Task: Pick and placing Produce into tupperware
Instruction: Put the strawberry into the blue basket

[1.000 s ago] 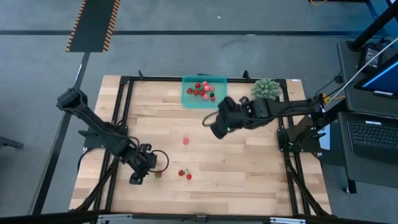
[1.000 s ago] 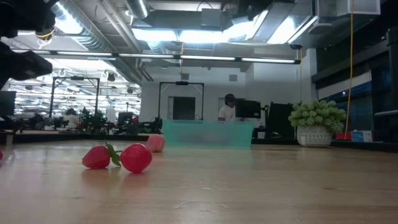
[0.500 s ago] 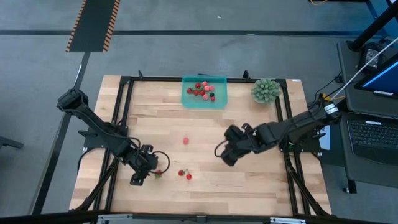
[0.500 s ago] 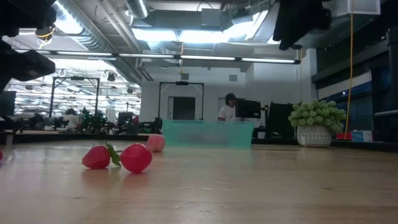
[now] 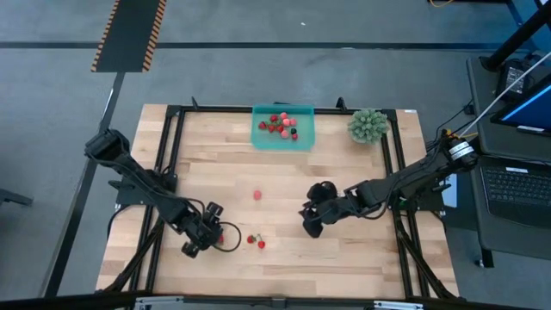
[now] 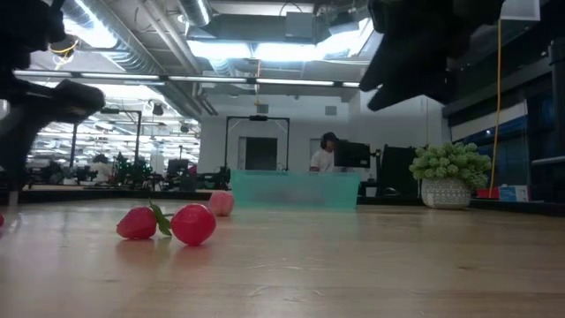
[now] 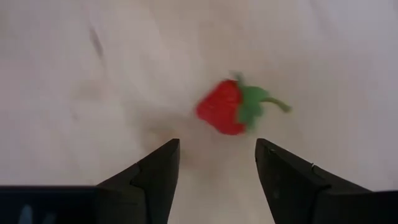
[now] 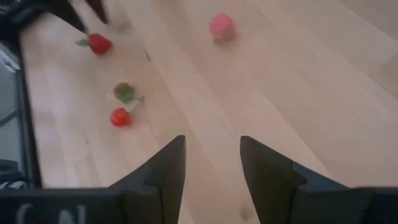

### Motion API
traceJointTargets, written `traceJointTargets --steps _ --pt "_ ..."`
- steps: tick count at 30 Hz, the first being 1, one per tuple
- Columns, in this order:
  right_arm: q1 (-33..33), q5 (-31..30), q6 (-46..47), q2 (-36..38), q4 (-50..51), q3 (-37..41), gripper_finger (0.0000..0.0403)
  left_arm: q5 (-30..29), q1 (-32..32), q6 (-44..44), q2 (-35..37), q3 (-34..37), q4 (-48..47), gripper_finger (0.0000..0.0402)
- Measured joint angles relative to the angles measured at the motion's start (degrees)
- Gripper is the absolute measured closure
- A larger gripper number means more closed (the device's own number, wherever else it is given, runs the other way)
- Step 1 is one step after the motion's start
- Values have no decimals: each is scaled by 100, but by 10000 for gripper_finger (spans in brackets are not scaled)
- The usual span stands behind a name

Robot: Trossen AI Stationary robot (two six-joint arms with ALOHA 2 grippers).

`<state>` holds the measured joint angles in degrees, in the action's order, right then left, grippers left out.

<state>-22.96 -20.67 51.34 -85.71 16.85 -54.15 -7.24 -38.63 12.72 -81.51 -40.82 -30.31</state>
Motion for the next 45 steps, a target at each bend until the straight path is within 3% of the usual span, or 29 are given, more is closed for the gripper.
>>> traceJointTargets --steps 10,21,26,45 --pt "0 2 -494 0 -456 29 248 -56 0 -651 -234 -4 132 196" --pt "0 2 -512 0 -563 29 248 -55 26 -1040 -252 -4 189 152" --pt "1 2 -512 0 -597 29 248 211 26 -1478 -252 -4 471 145" --pt "2 2 -534 0 -576 29 248 530 337 -1479 -523 -4 864 149"
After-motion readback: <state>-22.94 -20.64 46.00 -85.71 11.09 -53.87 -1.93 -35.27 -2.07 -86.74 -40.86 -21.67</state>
